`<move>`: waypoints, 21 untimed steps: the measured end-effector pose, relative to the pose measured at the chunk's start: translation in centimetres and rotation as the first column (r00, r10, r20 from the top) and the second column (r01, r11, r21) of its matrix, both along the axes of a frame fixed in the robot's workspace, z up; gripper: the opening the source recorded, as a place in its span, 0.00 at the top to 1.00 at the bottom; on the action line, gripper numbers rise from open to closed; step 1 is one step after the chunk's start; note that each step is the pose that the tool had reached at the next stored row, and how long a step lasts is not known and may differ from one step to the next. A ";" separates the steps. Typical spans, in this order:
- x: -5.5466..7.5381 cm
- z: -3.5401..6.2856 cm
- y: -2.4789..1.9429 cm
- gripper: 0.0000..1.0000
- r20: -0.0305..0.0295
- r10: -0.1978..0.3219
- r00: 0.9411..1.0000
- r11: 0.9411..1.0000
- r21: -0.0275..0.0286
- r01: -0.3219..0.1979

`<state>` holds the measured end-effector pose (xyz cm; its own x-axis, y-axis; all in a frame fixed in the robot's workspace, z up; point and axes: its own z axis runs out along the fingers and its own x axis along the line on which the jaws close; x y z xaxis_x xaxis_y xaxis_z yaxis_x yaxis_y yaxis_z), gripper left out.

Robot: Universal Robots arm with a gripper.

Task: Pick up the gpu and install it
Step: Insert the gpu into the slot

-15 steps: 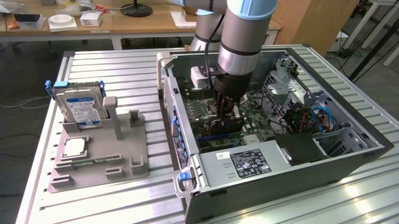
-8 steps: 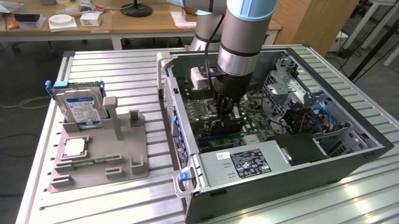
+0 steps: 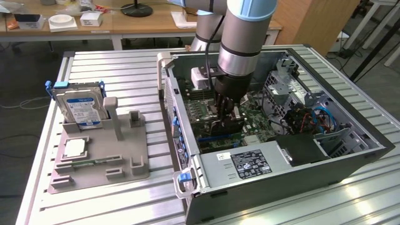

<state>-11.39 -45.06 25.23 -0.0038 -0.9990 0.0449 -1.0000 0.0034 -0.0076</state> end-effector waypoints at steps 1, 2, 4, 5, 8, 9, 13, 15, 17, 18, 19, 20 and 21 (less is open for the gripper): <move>0.0 0.01 0.01 0.74 0.000 0.000 1.000 1.000 0.000 0.000; 0.0 0.06 0.01 0.74 0.000 0.000 1.000 1.000 0.000 0.000; 0.0 0.21 0.01 0.74 0.000 0.000 1.000 1.000 0.000 0.000; 0.0 0.26 0.03 0.74 0.000 0.000 1.000 1.000 0.000 0.000; -0.1 0.26 0.07 0.74 0.000 0.000 1.000 1.000 0.000 0.000; -0.1 0.26 0.07 0.74 0.000 0.000 1.000 1.000 0.000 0.000; -0.1 0.26 0.09 0.74 0.000 0.000 1.000 1.000 0.000 0.000; -0.1 0.22 0.10 0.74 0.000 0.000 1.000 1.000 0.000 0.000; -0.1 0.10 0.11 0.74 0.000 0.000 1.000 1.000 0.000 0.000; -0.1 0.05 0.13 0.74 0.000 0.000 1.000 1.000 0.000 0.000; -0.1 0.03 0.17 0.74 0.000 0.000 1.000 1.000 0.000 0.000; -0.1 0.03 0.24 0.74 0.000 0.000 1.000 1.000 0.000 0.000; -0.1 0.02 0.36 0.74 0.000 0.000 1.000 1.000 0.000 0.000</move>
<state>-11.46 -44.69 25.26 -0.0037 -0.9990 0.0449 -1.0000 0.0034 -0.0078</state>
